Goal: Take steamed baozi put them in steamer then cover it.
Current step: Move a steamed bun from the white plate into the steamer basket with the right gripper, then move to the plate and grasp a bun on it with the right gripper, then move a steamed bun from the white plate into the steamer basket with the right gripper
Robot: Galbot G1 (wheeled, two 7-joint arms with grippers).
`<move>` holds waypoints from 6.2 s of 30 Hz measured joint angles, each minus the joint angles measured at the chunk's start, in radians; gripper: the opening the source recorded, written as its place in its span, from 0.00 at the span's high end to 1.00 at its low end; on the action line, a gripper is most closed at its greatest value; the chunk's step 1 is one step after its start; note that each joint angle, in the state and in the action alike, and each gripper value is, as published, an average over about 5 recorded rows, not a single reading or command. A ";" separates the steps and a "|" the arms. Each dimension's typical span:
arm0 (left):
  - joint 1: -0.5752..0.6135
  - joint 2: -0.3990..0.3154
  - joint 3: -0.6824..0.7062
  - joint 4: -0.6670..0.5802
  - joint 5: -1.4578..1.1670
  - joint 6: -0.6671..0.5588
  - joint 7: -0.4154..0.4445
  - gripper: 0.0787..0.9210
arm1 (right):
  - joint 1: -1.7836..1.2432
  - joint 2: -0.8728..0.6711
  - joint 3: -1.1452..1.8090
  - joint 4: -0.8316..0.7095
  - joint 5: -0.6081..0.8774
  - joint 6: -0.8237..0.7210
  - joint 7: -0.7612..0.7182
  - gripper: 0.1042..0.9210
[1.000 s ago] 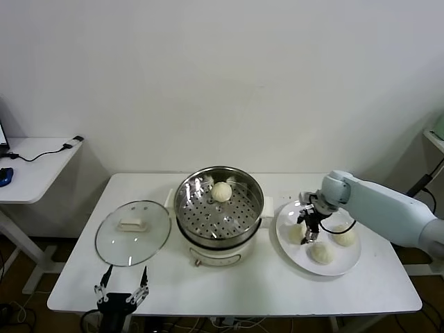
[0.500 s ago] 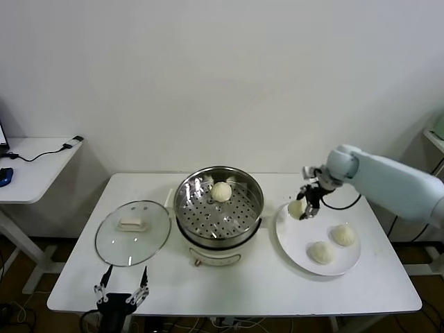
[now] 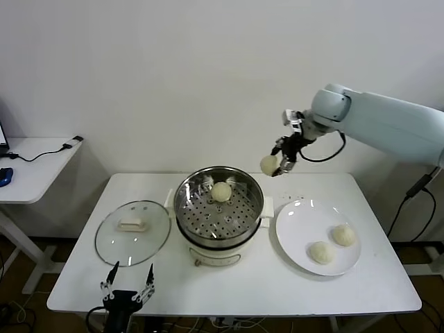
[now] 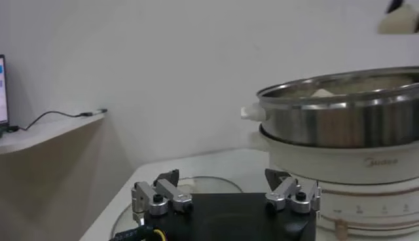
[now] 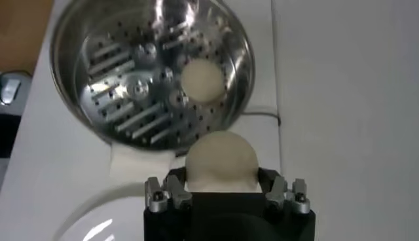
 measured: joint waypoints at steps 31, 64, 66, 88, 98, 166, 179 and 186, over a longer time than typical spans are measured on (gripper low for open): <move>-0.003 -0.001 -0.004 -0.012 -0.014 -0.012 -0.002 0.12 | -0.206 0.415 -0.057 -0.164 0.065 -0.059 0.080 0.21; 0.013 0.005 0.003 -0.030 -0.005 -0.017 -0.003 0.12 | 0.048 -0.111 -0.116 0.211 -0.037 -0.010 0.001 0.12; 0.013 0.005 0.002 -0.033 -0.003 -0.015 -0.003 0.12 | 0.049 -0.178 -0.117 0.250 -0.068 -0.006 -0.002 0.12; 0.038 -0.008 -0.022 -0.036 0.008 -0.015 -0.003 0.12 | -0.422 -0.531 0.170 0.288 -0.515 0.040 -0.010 0.12; 0.039 -0.014 -0.023 -0.022 0.013 -0.017 -0.006 0.12 | -0.575 -0.491 0.277 0.210 -0.591 0.045 0.002 0.12; 0.051 -0.007 -0.030 0.009 0.004 -0.019 -0.007 0.12 | -0.106 0.222 0.117 0.060 -0.764 0.880 -0.198 0.33; 0.044 -0.004 -0.039 0.022 -0.005 -0.014 -0.008 0.12 | -0.218 0.299 0.114 0.060 -0.813 0.917 -0.198 0.33; 0.041 -0.004 -0.037 0.027 -0.004 -0.014 -0.008 0.12 | -0.234 0.317 0.123 0.053 -0.821 0.920 -0.203 0.17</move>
